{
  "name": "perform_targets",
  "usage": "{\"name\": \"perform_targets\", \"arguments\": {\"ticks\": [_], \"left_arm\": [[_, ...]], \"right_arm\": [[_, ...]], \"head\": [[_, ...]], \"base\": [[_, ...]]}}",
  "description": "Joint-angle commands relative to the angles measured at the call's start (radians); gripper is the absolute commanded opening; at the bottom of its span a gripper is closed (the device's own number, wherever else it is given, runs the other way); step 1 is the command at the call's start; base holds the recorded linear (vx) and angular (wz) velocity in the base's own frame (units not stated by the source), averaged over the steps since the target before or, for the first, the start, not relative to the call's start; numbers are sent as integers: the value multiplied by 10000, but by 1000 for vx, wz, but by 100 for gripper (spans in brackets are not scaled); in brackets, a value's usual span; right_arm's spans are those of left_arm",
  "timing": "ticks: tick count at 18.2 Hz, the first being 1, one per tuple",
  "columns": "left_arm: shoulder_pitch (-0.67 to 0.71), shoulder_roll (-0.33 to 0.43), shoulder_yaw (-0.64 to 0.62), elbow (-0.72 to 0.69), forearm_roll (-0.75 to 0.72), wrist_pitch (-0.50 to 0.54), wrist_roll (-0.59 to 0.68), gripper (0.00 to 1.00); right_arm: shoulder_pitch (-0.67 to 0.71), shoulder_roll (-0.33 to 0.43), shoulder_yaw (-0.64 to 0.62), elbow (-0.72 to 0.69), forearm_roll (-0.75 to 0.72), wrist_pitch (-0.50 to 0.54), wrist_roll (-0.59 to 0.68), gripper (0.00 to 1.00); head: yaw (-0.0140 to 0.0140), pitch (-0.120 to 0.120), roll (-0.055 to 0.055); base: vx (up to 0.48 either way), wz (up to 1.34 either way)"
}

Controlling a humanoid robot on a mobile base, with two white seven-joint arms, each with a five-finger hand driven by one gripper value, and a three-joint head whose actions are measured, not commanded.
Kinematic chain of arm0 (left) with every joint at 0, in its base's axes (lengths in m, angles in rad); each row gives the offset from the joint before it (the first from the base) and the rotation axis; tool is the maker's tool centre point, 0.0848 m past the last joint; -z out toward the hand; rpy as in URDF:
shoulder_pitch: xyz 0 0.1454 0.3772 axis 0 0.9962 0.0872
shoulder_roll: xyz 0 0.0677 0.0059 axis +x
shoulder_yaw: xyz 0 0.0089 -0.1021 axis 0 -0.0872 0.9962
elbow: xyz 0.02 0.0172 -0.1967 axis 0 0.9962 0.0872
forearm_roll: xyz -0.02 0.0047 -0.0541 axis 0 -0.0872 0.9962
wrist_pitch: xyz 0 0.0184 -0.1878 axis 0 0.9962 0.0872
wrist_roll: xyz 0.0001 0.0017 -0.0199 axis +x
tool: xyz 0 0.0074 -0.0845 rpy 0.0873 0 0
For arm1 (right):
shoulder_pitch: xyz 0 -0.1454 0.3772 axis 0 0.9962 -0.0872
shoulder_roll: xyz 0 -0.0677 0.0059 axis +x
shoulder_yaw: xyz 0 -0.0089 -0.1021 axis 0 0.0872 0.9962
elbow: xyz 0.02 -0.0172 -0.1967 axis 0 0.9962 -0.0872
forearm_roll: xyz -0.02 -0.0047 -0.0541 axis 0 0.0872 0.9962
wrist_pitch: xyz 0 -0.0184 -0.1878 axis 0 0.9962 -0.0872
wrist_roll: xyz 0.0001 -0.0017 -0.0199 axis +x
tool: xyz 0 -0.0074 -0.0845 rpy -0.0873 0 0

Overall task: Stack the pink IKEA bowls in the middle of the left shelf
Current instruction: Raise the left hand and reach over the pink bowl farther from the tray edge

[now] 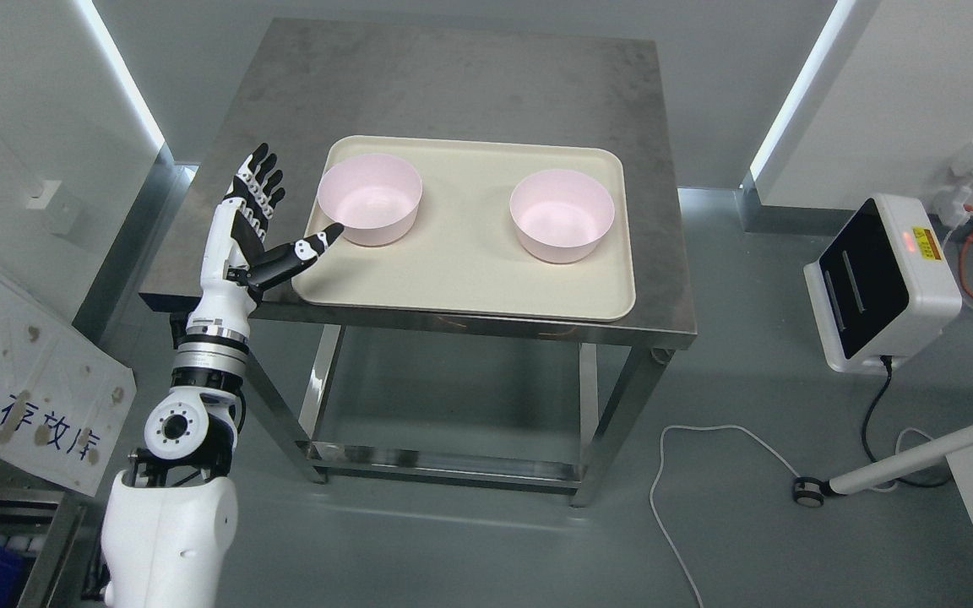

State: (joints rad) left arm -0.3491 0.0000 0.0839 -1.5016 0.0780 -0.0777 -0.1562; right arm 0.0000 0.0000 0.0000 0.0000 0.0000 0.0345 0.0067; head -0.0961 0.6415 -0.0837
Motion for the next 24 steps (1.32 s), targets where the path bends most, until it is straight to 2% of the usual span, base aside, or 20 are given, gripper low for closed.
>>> {"name": "perform_targets", "arguments": {"ticks": [1,4,6,8,10,13,17,24], "left_arm": [[-2402,700,-86,1385,-408,-52,-1578,100],[-4462,1731,-1294,3396,-2766,-36,-2560,100],[-5768,1887,-1896,5144,-3660,-36,-3176,100],[-6446,1948,-2401,6191,-4457,-36,-3285,100],[-6785,2314,-3137,6929,-5195,-52,-3560,100],[-6847,2989,-3890,7407,-5488,-52,-3715,100],[-6694,3819,-4015,7423,-5520,-448,-4509,100],[-6863,3575,-3923,7285,-5443,-573,-5202,93]], "right_arm": [[291,-175,-123,-337,0,7,-6,100],[291,-175,-108,-337,0,-8,-6,100],[291,-175,-108,-337,0,7,-6,100],[291,-175,-123,-337,0,7,-6,100],[291,-175,-108,-337,0,-8,-6,100],[291,-175,-108,-337,0,7,-6,100],[291,-175,-108,-337,0,7,-6,100],[291,-175,-108,-337,0,-8,-6,100]], "head": [[0,0,0],[0,0,0],[0,0,0],[0,0,0],[0,0,0],[0,0,0],[0,1,0],[0,1,0]], "base": [[0,0],[0,0],[0,0],[0,0],[0,0],[0,0],[0,0],[0,0]]}}
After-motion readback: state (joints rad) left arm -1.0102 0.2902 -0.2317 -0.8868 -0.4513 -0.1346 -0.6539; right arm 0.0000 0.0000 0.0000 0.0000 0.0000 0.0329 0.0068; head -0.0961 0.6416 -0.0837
